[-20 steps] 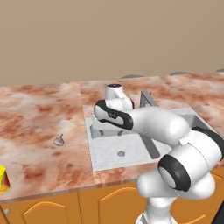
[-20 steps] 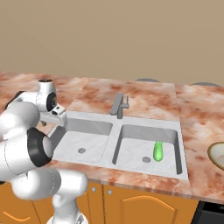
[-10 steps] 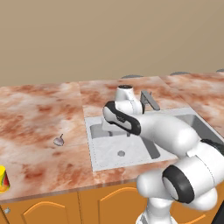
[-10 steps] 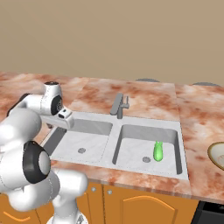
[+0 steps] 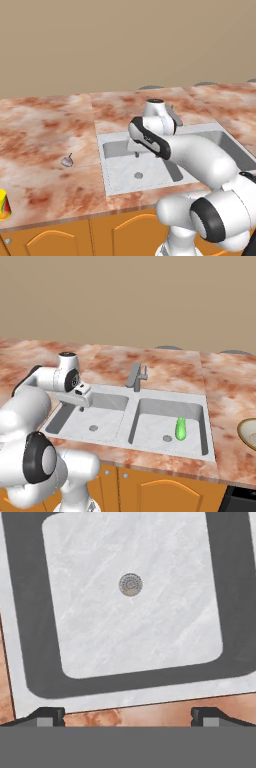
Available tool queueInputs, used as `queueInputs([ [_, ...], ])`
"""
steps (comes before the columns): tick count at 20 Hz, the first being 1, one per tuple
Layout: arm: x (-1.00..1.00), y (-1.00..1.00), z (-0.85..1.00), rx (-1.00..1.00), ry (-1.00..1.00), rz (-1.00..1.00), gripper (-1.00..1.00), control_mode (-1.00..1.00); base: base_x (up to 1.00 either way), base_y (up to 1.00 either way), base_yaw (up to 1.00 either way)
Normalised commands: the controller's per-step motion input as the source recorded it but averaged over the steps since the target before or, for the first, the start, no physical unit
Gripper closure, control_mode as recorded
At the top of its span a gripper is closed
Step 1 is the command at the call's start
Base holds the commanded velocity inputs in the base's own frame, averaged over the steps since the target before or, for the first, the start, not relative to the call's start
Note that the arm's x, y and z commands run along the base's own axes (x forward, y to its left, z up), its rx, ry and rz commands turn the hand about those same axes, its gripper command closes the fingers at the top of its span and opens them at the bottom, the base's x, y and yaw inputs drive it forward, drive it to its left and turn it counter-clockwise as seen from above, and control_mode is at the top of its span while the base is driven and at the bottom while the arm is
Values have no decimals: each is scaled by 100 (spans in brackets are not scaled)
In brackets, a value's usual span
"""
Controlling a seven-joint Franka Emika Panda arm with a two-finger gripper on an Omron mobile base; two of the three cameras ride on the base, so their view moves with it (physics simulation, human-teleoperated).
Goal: Remove the corn and garlic from the sink. Then move the bowl and cup from the counter to the sink for washing.
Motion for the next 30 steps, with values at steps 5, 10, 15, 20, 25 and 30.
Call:
queueInputs([
  [5, -10, -32, -2, 0, -1, -1, -100, -100, 0, 0, 0],
  [10, -10, -35, 0, 0, 0, -5, -100, -100, 0, 0, 0],
  [15, -11, -35, 0, 0, -4, -7, -100, -100, 0, 0, 0],
  [20, -7, -38, -2, 0, 0, -5, -100, -100, 0, 0, 0],
  [25, -2, -38, -2, 0, 0, -2, -100, -100, 0, 0, 0],
  [30, 0, -38, 0, 0, -1, 0, -100, -100, 0, 0, 0],
])
